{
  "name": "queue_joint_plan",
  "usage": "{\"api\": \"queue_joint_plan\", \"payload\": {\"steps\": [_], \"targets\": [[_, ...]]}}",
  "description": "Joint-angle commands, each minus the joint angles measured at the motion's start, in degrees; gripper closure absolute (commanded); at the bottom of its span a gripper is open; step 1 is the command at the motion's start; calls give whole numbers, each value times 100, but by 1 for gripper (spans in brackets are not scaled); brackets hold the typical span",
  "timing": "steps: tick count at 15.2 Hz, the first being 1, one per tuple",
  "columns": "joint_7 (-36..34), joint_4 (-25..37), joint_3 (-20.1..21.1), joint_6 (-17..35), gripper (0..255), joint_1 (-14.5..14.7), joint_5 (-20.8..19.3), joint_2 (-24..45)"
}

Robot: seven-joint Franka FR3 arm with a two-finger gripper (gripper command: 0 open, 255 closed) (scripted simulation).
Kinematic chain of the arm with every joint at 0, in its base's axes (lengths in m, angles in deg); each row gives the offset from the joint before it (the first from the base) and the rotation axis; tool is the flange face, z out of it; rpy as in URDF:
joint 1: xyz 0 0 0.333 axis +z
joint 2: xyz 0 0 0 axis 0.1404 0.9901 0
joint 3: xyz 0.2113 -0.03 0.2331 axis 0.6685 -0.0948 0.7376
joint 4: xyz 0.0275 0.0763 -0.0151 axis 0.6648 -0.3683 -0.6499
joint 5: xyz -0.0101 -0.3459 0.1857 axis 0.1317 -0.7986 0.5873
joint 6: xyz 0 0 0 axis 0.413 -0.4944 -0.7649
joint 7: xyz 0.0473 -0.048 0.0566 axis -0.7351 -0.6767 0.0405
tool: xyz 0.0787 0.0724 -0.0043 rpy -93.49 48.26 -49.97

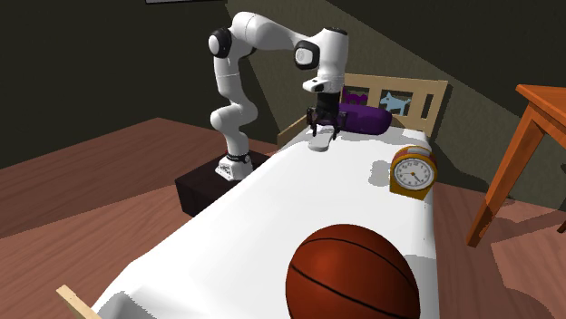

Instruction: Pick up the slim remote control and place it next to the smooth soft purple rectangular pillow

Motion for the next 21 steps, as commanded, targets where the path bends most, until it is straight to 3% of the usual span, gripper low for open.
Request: {"api": "queue_joint_plan", "payload": {"steps": [1, 11, 21], "targets": [[-203, -330, 117, -2, 255, 96, 40, -333], [-1218, -1545, 803, -105, 255, 613, 442, -1671], [-2374, -2103, 1670, -364, 255, 1232, 1094, -2579]]}}
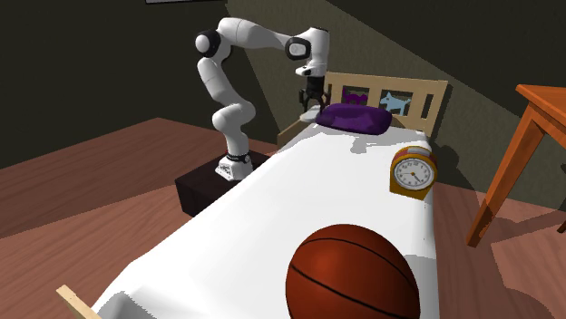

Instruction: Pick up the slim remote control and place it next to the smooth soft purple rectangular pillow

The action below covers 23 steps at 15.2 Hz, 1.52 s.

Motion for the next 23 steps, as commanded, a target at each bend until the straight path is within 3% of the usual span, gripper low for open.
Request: {"api": "queue_joint_plan", "payload": {"steps": [1, 9, 17, 23], "targets": [[-242, -29, 176, -68, 255, 119, 134, -123], [-1297, 45, 1014, -229, 255, 581, 702, -369], [-2444, 521, 1987, -269, 255, 859, 1145, -185], [-2414, 95, 2132, 182, 255, 885, 1244, -168]]}}
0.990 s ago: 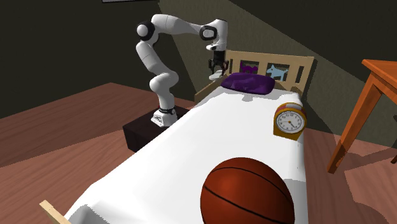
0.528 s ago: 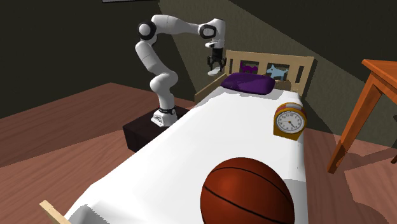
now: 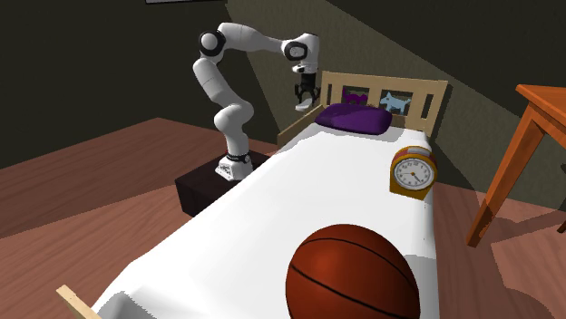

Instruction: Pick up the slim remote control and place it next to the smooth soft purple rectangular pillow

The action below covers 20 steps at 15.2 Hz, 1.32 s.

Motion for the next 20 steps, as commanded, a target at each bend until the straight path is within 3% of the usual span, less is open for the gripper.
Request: {"api": "queue_joint_plan", "payload": {"steps": [1, 20], "targets": [[2, -126, 52, 146, 255, 8, 33, 12], [9, -1204, 704, 1729, 255, -46, 290, 500]]}}
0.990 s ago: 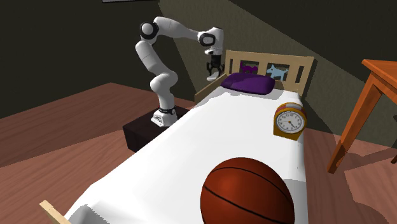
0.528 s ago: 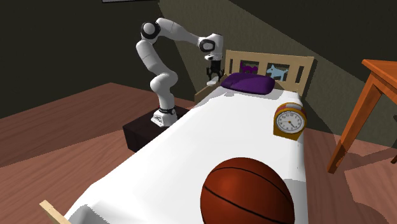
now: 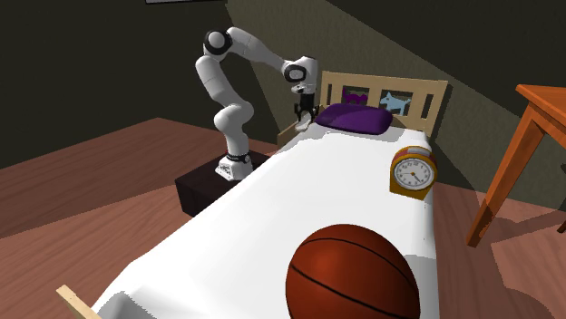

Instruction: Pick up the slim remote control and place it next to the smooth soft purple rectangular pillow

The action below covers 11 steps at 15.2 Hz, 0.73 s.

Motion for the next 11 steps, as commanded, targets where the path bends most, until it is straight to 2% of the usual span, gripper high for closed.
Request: {"api": "queue_joint_plan", "payload": {"steps": [1, 8, 11], "targets": [[-10, -91, 92, 197, 255, -30, 12, 101], [-71, -385, 431, 883, 255, -159, 23, 496], [-71, -385, 432, 883, 255, -160, 24, 495]]}}
